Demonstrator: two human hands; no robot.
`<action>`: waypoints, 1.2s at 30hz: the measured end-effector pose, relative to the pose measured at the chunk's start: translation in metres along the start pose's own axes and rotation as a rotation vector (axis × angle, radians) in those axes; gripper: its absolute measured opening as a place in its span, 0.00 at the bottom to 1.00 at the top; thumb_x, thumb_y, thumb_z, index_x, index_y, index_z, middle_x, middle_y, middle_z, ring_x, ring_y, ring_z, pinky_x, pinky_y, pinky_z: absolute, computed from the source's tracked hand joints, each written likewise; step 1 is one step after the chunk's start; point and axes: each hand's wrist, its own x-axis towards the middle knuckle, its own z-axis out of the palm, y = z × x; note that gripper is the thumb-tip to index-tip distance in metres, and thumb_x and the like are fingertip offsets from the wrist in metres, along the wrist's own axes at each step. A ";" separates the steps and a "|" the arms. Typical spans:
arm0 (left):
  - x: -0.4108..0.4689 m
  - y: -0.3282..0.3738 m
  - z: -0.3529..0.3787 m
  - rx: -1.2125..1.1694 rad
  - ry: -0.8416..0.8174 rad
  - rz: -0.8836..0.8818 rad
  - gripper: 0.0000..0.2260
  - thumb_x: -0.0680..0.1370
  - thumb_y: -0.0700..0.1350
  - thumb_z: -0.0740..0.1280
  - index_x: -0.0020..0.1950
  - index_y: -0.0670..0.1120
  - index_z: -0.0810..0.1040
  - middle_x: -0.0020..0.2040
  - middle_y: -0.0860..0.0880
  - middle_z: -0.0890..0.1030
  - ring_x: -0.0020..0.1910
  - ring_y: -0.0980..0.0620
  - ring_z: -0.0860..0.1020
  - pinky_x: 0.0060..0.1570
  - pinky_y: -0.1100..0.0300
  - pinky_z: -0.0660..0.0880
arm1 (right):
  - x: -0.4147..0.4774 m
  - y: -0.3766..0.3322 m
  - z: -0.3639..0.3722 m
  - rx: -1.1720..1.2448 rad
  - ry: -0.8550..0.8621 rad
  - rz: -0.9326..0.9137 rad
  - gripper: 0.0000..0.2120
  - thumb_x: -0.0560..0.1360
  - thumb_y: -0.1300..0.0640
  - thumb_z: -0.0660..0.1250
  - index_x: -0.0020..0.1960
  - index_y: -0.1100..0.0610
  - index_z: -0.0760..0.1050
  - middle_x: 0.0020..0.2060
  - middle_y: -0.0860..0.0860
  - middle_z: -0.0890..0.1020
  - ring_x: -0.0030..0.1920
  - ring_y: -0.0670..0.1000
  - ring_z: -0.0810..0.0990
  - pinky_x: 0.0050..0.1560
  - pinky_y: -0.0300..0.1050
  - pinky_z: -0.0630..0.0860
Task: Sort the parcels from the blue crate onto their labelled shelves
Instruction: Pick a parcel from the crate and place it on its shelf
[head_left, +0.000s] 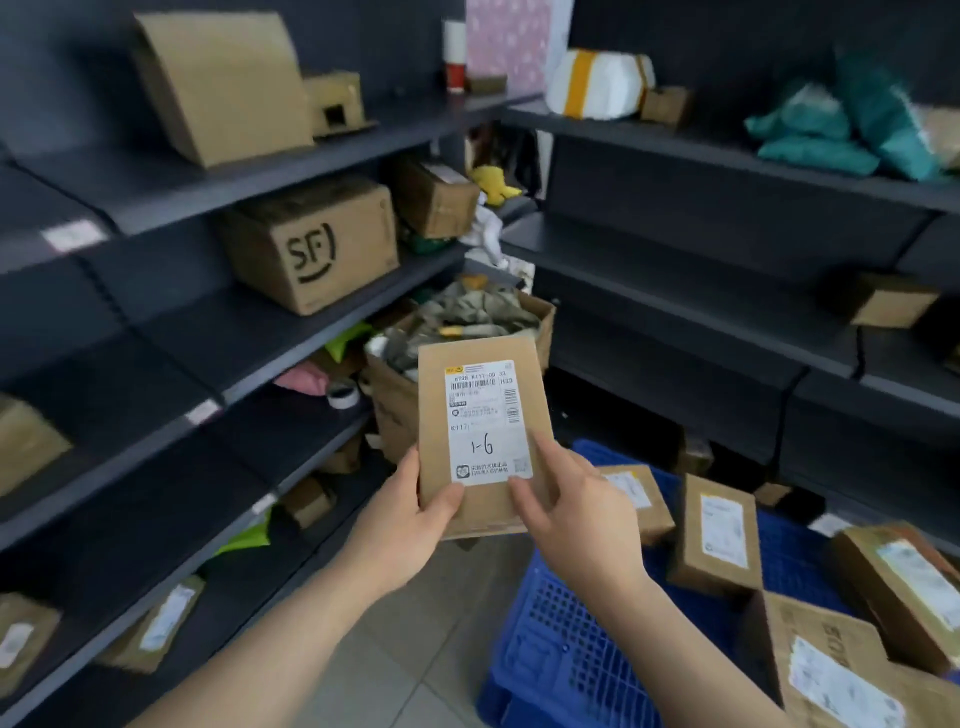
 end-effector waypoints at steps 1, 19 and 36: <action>-0.010 -0.002 -0.023 -0.008 0.042 0.008 0.20 0.79 0.52 0.63 0.70 0.61 0.63 0.62 0.63 0.74 0.59 0.61 0.73 0.56 0.63 0.68 | 0.002 -0.024 0.003 0.013 -0.001 -0.039 0.26 0.76 0.43 0.61 0.73 0.41 0.59 0.57 0.44 0.77 0.54 0.47 0.77 0.48 0.46 0.76; -0.228 -0.080 -0.414 0.017 0.886 -0.025 0.25 0.77 0.51 0.66 0.71 0.65 0.60 0.61 0.58 0.71 0.56 0.60 0.72 0.45 0.72 0.73 | -0.007 -0.465 0.110 0.386 -0.148 -0.731 0.27 0.76 0.42 0.61 0.73 0.42 0.59 0.57 0.44 0.79 0.52 0.44 0.77 0.50 0.46 0.78; -0.285 -0.149 -0.622 0.229 1.266 -0.252 0.26 0.77 0.54 0.67 0.72 0.54 0.63 0.48 0.67 0.70 0.42 0.69 0.72 0.41 0.70 0.71 | 0.034 -0.741 0.240 0.533 -0.511 -1.038 0.25 0.78 0.46 0.60 0.74 0.49 0.61 0.68 0.50 0.72 0.66 0.51 0.70 0.63 0.46 0.69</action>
